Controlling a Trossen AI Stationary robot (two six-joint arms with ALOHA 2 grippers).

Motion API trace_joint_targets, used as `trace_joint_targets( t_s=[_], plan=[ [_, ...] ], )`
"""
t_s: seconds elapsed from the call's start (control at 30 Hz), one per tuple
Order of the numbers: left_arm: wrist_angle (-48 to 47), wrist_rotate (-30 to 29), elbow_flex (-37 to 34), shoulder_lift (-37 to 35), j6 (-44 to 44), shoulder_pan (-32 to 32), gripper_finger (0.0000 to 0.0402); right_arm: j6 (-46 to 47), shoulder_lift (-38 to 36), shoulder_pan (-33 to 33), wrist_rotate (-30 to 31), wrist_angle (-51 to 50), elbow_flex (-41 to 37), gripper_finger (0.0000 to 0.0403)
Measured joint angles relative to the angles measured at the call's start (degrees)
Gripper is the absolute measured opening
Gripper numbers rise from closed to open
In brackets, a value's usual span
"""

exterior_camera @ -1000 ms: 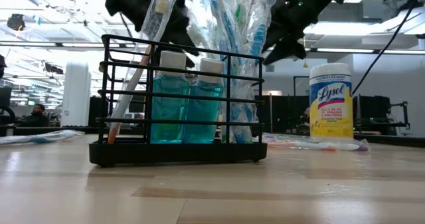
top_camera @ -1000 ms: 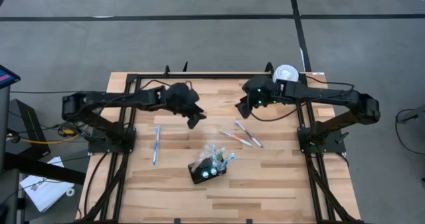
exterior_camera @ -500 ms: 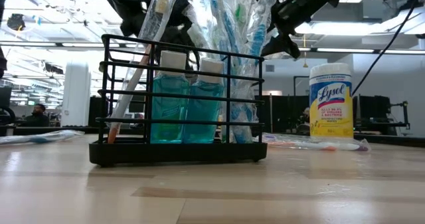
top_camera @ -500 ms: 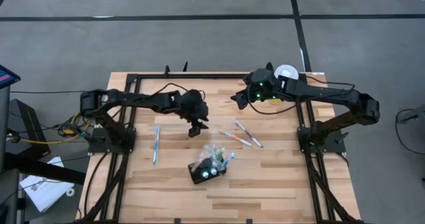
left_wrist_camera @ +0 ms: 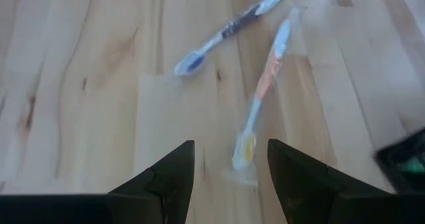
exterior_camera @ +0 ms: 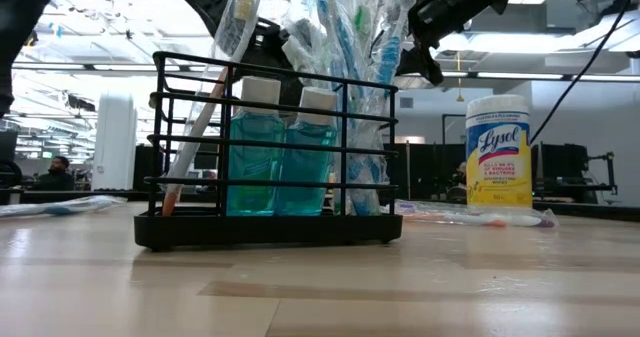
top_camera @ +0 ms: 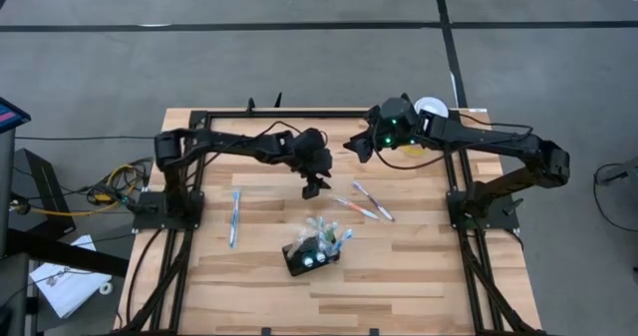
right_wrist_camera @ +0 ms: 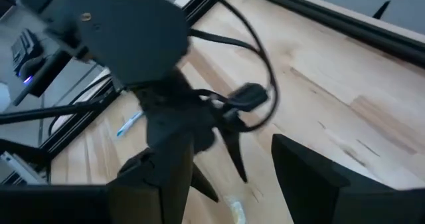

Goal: Pick & Place toothbrushing station
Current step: Put the orange toothbrush into the mesh organizer

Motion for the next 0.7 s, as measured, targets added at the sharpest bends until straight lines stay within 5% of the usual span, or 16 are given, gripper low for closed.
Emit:
trace_joint_targets(
  t_s=[0.7],
  plan=[
    [-1.69, 0.17, 3.50, 7.82, -0.70, -4.46, 0.0184, -3.64, -0.02, -3.99, -7.15, 5.15, 0.00, 0.0193]
  ],
)
